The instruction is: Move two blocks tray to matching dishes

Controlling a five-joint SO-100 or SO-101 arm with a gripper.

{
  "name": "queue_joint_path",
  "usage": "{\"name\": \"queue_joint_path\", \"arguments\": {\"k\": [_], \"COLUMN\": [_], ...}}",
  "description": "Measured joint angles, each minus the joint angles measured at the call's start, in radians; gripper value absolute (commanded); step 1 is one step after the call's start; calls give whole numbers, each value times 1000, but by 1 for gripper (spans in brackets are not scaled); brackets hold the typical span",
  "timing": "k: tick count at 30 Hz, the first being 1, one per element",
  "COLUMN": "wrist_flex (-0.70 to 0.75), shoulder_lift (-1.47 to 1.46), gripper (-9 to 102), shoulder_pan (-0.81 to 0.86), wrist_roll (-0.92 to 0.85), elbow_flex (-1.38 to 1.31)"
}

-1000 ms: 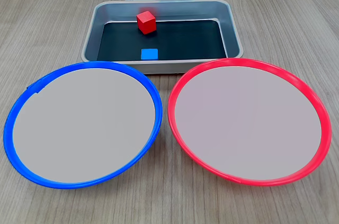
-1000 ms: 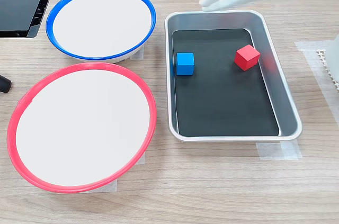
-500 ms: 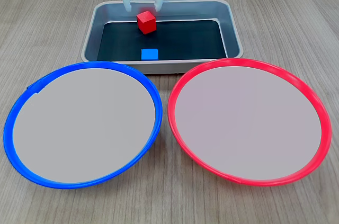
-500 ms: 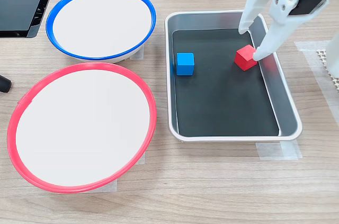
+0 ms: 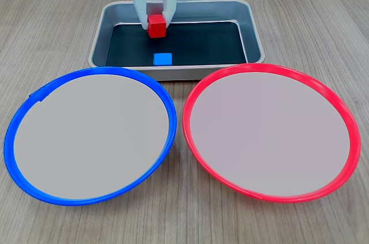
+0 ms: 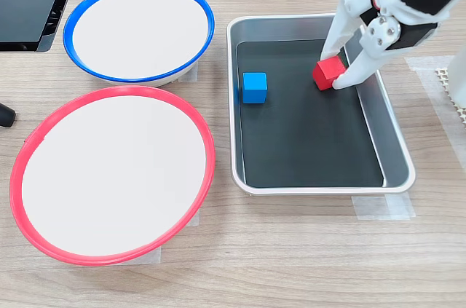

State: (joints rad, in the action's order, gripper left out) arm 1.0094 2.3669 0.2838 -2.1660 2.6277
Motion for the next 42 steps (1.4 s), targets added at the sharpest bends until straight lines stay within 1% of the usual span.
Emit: {"name": "queue_joint_path", "arguments": {"k": [2, 3, 4, 5, 8, 11, 13, 14, 16, 17, 19, 20, 21, 23, 26, 27, 28, 30, 32, 33, 35, 36, 37, 39, 41, 42], "wrist_flex": [-9, -43, -58, -77, -160, -256, -325, -347, -399, -408, -419, -420, -420, -399, -299, -255, -179, -141, -32, -11, -38, -44, -104, -169, -204, -215], "shoulder_lift": [-26, -63, -97, -135, -334, -560, -721, -769, -885, -911, -940, -943, -945, -940, -874, -838, -765, -699, -589, -558, -465, -449, -436, -433, -431, -437], "gripper": [0, 0, 0, 0, 0, 3, 9, 14, 28, 29, 27, 21, 12, 1, 0, 0, 0, 0, 0, 0, 0, 1, 2, 6, 18, 22], "shoulder_pan": [-74, -149, -193, -230, -350, -423, -477, -486, -485, -483, -492, -499, -500, -491, -465, -453, -428, -399, -334, -307, -219, -206, -179, -114, -100, -95], "wrist_roll": [135, 302, 426, 520, 876, 1101, 1166, 1173, 1166, 1154, 1097, 1069, 1054, 1039, 1006, 989, 951, 937, 836, 799, 699, 664, 649, 591, 549, 540], "elbow_flex": [-75, -156, -210, -258, -474, -647, -750, -776, -827, -834, -841, -842, -845, -859, -861, -861, -842, -815, -741, -712, -563, -528, -462, -393, -351, -339]}}
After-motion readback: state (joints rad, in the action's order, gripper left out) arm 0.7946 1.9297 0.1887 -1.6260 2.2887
